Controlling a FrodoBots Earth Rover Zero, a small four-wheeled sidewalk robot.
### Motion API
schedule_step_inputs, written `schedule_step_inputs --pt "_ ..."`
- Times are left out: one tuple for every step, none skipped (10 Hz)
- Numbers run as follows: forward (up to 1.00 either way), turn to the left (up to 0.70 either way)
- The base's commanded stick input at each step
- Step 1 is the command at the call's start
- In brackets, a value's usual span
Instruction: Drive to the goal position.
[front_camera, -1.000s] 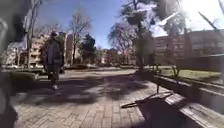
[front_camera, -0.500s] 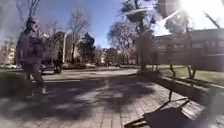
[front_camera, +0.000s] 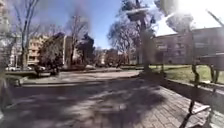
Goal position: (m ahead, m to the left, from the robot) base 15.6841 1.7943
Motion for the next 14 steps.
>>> schedule_step_inputs --pt "1.0 0.0" --pt "1.0 0.0" --pt "1.0 0.0" --pt "1.0 0.0" --pt "1.0 0.0" --pt "1.0 0.0" --pt "1.0 0.0" --pt "1.0 0.0" --pt "1.0 0.0" --pt "1.0 0.0" --pt "1.0 0.0" --pt "1.0 0.0" --pt "1.0 0.0" --pt "1.0 0.0"
